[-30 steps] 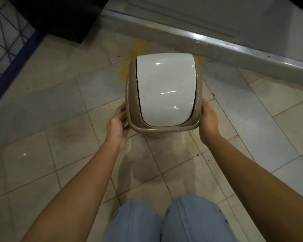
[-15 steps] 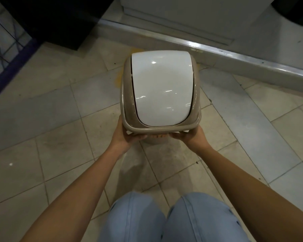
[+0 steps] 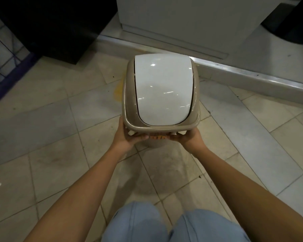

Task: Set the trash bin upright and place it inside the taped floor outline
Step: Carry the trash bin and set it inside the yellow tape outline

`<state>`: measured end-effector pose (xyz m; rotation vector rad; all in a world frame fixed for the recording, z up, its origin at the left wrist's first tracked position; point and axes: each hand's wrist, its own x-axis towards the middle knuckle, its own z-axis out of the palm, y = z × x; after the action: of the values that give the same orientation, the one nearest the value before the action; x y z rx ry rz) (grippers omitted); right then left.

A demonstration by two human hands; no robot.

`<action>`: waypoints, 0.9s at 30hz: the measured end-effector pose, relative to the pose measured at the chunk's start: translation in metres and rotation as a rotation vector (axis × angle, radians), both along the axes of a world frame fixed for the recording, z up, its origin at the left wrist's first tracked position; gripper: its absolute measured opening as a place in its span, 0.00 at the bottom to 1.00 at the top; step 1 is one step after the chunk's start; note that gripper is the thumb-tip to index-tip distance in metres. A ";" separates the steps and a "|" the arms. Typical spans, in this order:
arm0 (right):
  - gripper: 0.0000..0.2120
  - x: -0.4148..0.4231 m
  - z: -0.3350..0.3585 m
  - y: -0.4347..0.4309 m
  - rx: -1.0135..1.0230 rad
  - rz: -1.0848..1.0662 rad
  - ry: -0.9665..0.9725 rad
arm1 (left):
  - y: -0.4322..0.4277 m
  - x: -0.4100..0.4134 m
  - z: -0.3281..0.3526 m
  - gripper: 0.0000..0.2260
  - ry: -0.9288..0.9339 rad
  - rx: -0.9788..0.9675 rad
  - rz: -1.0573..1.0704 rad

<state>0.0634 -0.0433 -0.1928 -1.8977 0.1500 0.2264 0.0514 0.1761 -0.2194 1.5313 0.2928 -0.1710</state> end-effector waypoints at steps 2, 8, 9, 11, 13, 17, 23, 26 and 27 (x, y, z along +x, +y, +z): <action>0.28 0.007 -0.001 -0.001 -0.018 0.010 -0.003 | 0.001 0.008 -0.003 0.42 0.005 0.004 -0.001; 0.33 0.030 -0.004 -0.004 -0.024 0.120 -0.007 | 0.005 0.026 -0.006 0.45 0.029 0.048 0.014; 0.34 0.033 -0.002 -0.003 -0.019 0.134 -0.004 | 0.005 0.027 -0.005 0.46 0.037 0.059 0.020; 0.37 0.039 -0.001 -0.003 -0.052 0.160 -0.039 | 0.003 0.032 -0.002 0.46 0.056 0.076 0.031; 0.40 0.041 0.000 -0.002 -0.062 0.153 -0.081 | 0.004 0.035 0.003 0.45 0.040 0.074 0.032; 0.48 0.049 0.004 0.005 0.014 0.157 -0.053 | 0.006 0.041 0.010 0.42 0.002 0.140 0.039; 0.54 0.066 0.004 0.013 0.098 0.112 -0.090 | 0.007 0.054 0.020 0.44 -0.053 0.158 0.069; 0.53 0.067 -0.003 0.013 0.085 0.089 -0.111 | 0.009 0.057 0.018 0.46 -0.046 0.132 0.053; 0.51 0.067 -0.005 0.012 0.075 0.077 -0.133 | 0.008 0.059 0.017 0.47 -0.036 0.126 0.043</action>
<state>0.1306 -0.0311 -0.1978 -1.8393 -0.0212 0.1555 0.1102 0.1843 -0.2028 1.6497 0.3124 -0.0919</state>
